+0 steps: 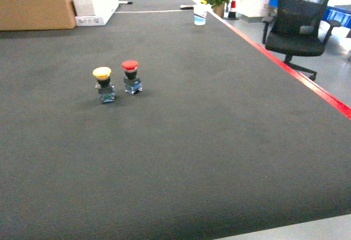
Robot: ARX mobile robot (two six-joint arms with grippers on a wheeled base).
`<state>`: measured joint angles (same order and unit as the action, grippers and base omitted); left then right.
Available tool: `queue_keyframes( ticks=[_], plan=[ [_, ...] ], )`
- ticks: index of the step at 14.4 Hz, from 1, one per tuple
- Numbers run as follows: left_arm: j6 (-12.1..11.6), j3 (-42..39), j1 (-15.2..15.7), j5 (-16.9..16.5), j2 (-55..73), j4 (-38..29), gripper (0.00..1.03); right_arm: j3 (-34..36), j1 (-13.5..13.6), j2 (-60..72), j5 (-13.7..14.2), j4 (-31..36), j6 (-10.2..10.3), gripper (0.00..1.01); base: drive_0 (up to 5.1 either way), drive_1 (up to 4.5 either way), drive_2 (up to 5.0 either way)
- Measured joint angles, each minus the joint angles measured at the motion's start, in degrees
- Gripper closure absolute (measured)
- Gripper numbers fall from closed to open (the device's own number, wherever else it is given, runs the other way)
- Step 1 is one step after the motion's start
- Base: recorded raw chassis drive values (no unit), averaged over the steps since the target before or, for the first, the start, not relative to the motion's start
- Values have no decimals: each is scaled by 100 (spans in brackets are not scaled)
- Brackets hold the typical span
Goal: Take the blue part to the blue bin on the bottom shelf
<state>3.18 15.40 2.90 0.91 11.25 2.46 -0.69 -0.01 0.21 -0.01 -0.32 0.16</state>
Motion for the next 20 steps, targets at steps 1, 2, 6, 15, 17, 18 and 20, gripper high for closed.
queue_keyframes(
  ticks=[1, 2, 6, 15, 17, 18, 20],
  plan=[
    [-2, 0, 0, 0, 0, -2, 58, 0, 0, 0, 0, 0, 0, 3, -149, -149, -149],
    [-2, -2, 0, 0, 0, -7, 58, 0, 0, 0, 0, 0, 0, 3, -160, -160, -160],
    [-2, -2, 0, 0, 0, -2, 58, 0, 0, 0, 0, -2, 0, 3, -162, -162, -162],
    [-2, -2, 0, 0, 0, -2, 58, 0, 0, 0, 0, 0, 0, 3, -161, -161, -161],
    [-2, -2, 0, 0, 0, -4, 58, 0, 0, 0, 0, 0, 0, 3, -158, -158, -158],
    [-2, -2, 0, 0, 0, -7, 58, 0, 0, 0, 0, 0, 0, 3, -158, -158, -158],
    [0, -2, 0, 0, 0, -9, 58, 0, 0, 0, 0, 0, 0, 3, -164, -164, -164]
  ],
)
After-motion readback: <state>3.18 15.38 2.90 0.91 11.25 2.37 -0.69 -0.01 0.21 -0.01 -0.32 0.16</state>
